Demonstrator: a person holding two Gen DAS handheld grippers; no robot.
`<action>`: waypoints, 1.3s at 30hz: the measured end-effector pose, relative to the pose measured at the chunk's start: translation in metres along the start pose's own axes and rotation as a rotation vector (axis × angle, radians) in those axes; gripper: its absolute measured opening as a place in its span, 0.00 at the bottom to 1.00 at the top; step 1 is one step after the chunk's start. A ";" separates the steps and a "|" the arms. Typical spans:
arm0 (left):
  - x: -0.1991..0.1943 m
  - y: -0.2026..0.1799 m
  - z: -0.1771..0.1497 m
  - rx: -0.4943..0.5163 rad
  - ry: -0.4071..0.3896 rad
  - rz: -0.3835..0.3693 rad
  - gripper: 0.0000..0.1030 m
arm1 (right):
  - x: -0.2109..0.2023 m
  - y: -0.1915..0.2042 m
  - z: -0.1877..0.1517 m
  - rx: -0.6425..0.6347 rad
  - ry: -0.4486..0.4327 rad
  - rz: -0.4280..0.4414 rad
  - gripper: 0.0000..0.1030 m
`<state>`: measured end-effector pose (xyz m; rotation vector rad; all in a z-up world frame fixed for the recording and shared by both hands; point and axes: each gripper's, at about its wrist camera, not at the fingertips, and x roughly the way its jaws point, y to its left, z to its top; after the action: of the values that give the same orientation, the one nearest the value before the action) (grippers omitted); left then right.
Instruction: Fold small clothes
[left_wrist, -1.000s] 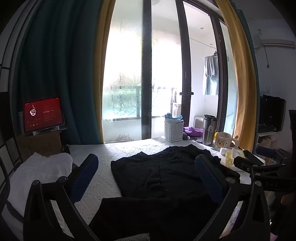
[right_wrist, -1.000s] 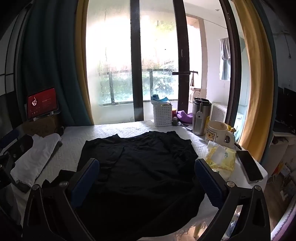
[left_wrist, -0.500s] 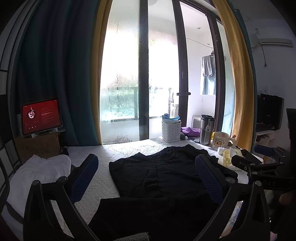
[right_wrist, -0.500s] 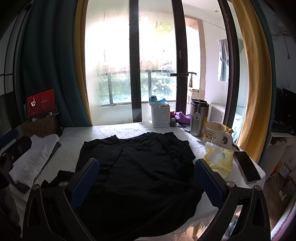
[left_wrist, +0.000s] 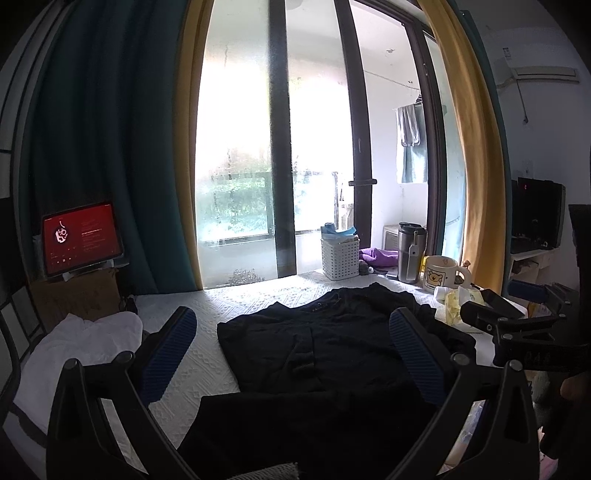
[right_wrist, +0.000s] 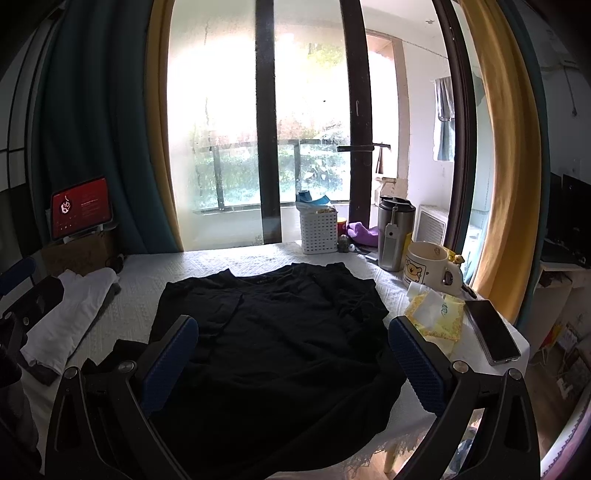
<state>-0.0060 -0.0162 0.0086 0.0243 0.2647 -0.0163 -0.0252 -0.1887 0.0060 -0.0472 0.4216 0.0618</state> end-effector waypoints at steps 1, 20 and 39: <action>0.000 -0.001 0.000 0.002 0.001 -0.001 1.00 | 0.001 -0.001 0.000 -0.001 0.002 0.001 1.00; 0.000 -0.004 -0.003 0.010 0.016 -0.009 1.00 | 0.000 0.000 -0.002 0.001 0.001 -0.004 1.00; -0.003 -0.001 -0.002 0.002 -0.004 -0.007 1.00 | 0.000 0.001 -0.003 -0.001 0.000 -0.010 1.00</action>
<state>-0.0095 -0.0171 0.0070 0.0257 0.2611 -0.0232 -0.0269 -0.1878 0.0031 -0.0506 0.4216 0.0527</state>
